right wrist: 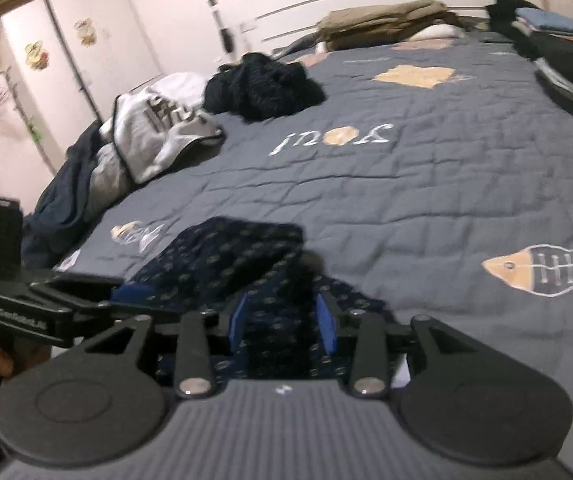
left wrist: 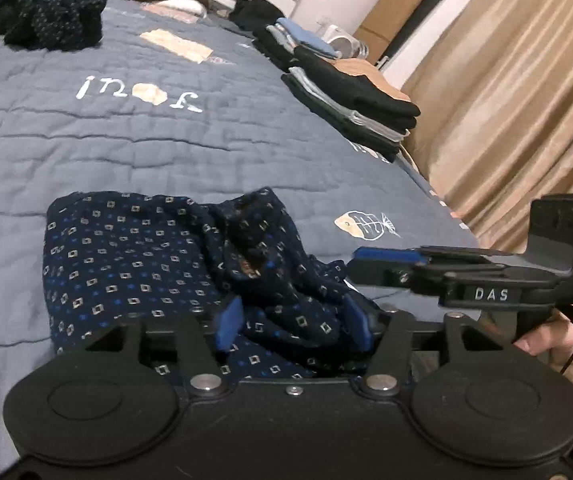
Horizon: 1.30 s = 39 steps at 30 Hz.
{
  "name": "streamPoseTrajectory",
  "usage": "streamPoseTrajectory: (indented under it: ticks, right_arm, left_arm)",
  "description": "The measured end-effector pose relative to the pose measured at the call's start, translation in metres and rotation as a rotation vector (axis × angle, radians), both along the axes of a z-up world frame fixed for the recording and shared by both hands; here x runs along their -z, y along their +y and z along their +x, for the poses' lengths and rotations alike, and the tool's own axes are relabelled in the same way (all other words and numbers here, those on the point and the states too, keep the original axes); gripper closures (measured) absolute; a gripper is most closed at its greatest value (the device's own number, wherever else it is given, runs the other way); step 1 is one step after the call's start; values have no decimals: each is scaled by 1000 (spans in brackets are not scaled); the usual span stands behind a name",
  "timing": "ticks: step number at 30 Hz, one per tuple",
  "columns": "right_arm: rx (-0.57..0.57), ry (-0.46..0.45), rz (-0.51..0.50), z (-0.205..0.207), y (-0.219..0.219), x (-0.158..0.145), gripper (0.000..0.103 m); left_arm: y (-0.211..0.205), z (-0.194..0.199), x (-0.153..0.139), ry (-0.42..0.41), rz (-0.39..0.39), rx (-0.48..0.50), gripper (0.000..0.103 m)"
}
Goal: Fold clothes
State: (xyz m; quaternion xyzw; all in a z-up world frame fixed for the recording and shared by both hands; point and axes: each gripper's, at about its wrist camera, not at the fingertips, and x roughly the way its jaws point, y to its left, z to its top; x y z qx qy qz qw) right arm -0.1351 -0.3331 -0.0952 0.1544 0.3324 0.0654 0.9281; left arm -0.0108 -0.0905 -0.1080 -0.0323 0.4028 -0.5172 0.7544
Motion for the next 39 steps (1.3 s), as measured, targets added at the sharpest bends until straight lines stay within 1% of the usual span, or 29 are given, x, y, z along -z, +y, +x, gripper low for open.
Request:
streamPoseTrajectory:
  ticks: [1, 3, 5, 8, 12, 16, 17, 18, 19, 20, 24, 25, 27, 30, 32, 33, 34, 36, 37, 38, 39]
  right_arm:
    - [-2, -8, 5, 0, 0, -1, 64]
    - [-4, -24, 16, -1, 1, -3, 62]
    - [9, -44, 34, -1, -1, -5, 60]
    - [3, -64, 47, 2, 1, -5, 59]
    - [-32, -82, 54, 8, 11, -4, 57]
    - [-66, -59, 30, 17, 24, 5, 57]
    - [-72, -50, 13, 19, 28, 8, 65]
    - [-49, -31, -19, 21, 29, 11, 73]
    - [-7, -14, -28, 22, 25, 13, 93]
    - [37, 1, -32, 23, 20, 15, 96]
    - [264, -45, 85, 13, -22, 8, 96]
    - [309, -43, 119, 11, -32, 9, 96]
    - [357, 10, 124, 14, -40, 21, 96]
    - [427, 86, 131, 18, -52, 38, 94]
    - [452, 91, 161, 16, -56, 39, 92]
    - [450, 72, 188, 14, -58, 35, 92]
    - [440, 48, 194, 13, -58, 30, 91]
    - [419, 2, 203, 12, -57, 21, 83]
    - [410, -10, 194, 12, -54, 19, 76]
    - [398, -20, 188, 13, -51, 17, 72]
    - [360, -23, 193, 14, -47, 15, 71]
  left_arm:
    - [-1, -1, 1, -11, 8, 2, 47]
    - [0, -1, 2, -17, 4, 2, 52]
    - [1, 0, 2, -14, 2, 3, 72]
    - [2, 2, 3, -6, 4, 9, 73]
    - [1, -2, 2, -37, 25, 24, 73]
    - [1, -1, 4, -38, 36, 26, 73]
    - [2, -1, 4, -37, 38, 26, 73]
    - [2, -1, 5, -36, 41, 26, 73]
    - [2, 0, 5, -37, 43, 26, 73]
    - [2, -1, 5, -39, 45, 27, 73]
    - [3, -1, 5, -43, 51, 27, 73]
    - [3, -1, 6, -42, 51, 26, 73]
    - [3, 0, 6, -39, 53, 26, 73]
    - [2, -1, 6, -49, 59, 27, 72]
    - [2, -1, 7, -52, 60, 27, 72]
    - [2, -1, 7, -50, 59, 27, 72]
    - [2, -1, 7, -49, 59, 26, 72]
    - [2, -1, 7, -46, 57, 25, 72]
    - [1, -2, 7, -47, 57, 25, 72]
    - [1, -2, 7, -49, 57, 25, 72]
    - [1, -1, 7, -45, 56, 25, 72]
